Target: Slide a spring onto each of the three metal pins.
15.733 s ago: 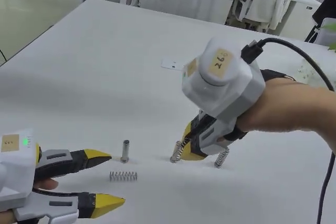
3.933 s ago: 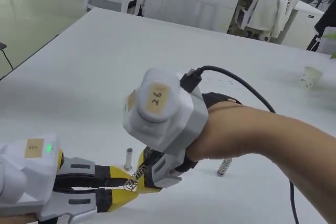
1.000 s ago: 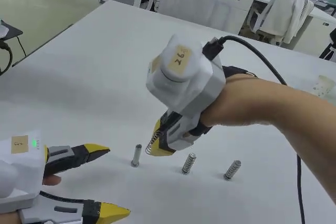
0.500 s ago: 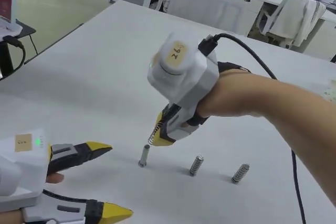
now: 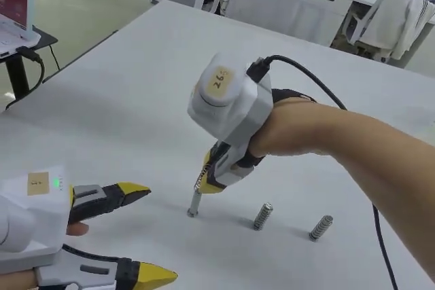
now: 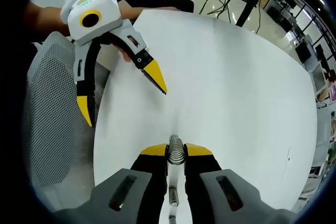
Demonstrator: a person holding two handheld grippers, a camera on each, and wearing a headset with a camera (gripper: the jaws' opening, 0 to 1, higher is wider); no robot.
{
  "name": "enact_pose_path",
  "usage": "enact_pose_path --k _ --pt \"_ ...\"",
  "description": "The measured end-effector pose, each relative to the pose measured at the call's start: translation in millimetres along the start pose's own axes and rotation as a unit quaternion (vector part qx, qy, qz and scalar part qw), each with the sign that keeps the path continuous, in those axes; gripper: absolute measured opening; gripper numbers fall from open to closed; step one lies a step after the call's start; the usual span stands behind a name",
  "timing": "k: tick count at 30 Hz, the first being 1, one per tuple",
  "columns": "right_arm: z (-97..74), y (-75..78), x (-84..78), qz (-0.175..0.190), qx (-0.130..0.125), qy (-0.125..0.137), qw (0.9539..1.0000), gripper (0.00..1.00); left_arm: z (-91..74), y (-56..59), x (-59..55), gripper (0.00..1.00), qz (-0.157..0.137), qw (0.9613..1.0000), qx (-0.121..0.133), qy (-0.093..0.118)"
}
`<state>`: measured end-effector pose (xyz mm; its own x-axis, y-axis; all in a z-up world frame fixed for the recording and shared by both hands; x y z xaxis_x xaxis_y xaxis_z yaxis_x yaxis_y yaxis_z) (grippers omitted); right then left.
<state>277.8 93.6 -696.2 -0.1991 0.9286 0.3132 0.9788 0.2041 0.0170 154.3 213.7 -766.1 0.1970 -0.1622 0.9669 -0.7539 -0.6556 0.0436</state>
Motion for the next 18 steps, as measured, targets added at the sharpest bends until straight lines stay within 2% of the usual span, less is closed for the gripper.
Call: enact_pose_path --k 18 --pt "14.9 2.9 -4.6 0.006 0.013 -0.015 0.9998 0.09 1.2 -0.3 0.5 0.7 -0.002 1.0 0.0 -0.002"
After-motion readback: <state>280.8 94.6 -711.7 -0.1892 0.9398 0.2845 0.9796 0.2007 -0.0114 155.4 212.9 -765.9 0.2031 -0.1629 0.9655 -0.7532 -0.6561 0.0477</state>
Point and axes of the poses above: the centre of the closed fingertips' face, and the gripper's own axes: z roughly forward along the fingers, y roughly to its right, x roughly out of its top, the point moved 10 cm from there along -z, roughly backward along the fingers, and after that the axes turned 3 degrees about x, right-handed, at the moved point
